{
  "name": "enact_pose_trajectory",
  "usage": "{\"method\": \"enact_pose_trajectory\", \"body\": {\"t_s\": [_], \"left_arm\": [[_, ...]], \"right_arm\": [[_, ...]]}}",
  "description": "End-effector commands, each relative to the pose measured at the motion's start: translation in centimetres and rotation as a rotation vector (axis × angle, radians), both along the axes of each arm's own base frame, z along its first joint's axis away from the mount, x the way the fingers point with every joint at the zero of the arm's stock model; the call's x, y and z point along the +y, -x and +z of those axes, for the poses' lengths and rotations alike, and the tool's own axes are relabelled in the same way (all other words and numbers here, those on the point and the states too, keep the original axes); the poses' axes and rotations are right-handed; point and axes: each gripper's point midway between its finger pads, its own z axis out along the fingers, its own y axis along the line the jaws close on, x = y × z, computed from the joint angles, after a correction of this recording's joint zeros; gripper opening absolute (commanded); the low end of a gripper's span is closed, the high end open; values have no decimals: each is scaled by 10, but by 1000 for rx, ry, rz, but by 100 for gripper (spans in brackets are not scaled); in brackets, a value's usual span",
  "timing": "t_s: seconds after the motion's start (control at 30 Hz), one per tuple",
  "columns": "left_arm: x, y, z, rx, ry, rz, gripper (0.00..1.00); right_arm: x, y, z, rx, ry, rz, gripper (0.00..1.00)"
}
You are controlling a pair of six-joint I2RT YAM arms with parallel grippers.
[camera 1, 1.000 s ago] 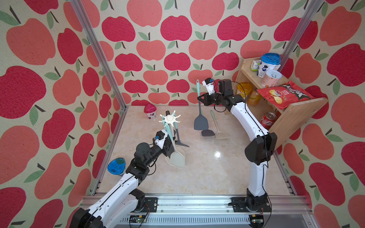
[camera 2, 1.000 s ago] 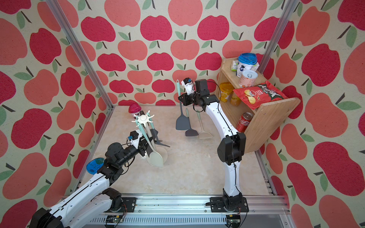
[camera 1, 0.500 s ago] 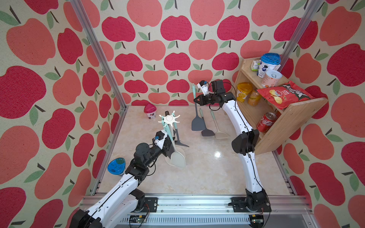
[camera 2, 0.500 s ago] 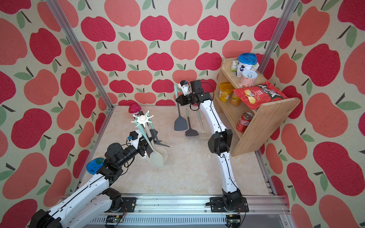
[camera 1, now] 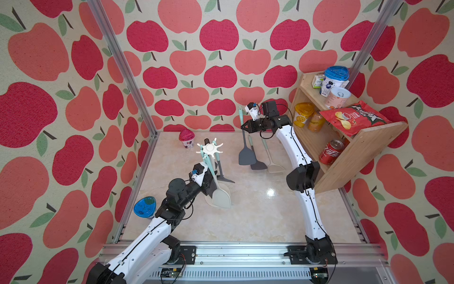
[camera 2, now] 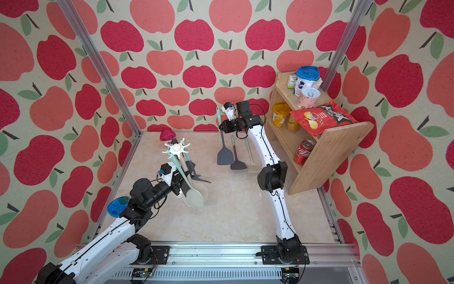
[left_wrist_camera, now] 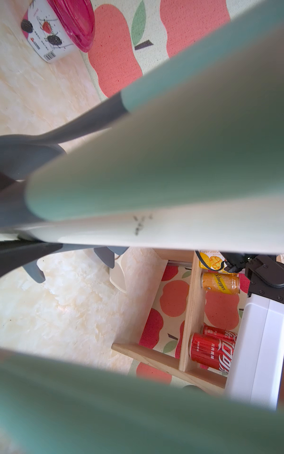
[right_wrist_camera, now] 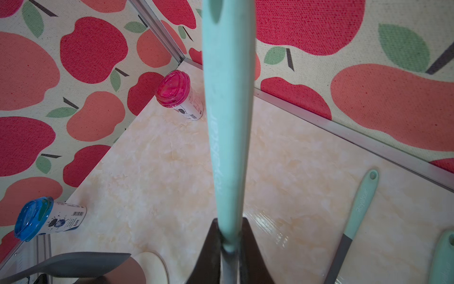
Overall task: Take the spatula off the kitchen utensil rack
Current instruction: Place the spatula at the center of the board.
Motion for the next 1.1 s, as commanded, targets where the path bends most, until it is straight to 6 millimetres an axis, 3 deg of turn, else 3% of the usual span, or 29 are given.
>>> {"method": "enact_pose_trajectory", "body": {"t_s": [0.0, 0.73, 1.07], "left_arm": [[11, 2, -65, 163, -144, 36, 0], [11, -1, -71, 177, -153, 40, 0], [10, -1, -73, 183, -157, 39, 0]], "right_arm": [[6, 2, 11, -10, -36, 14, 0], [30, -14, -33, 65, -94, 4, 0], [40, -24, -71, 124, -116, -3, 0]]}}
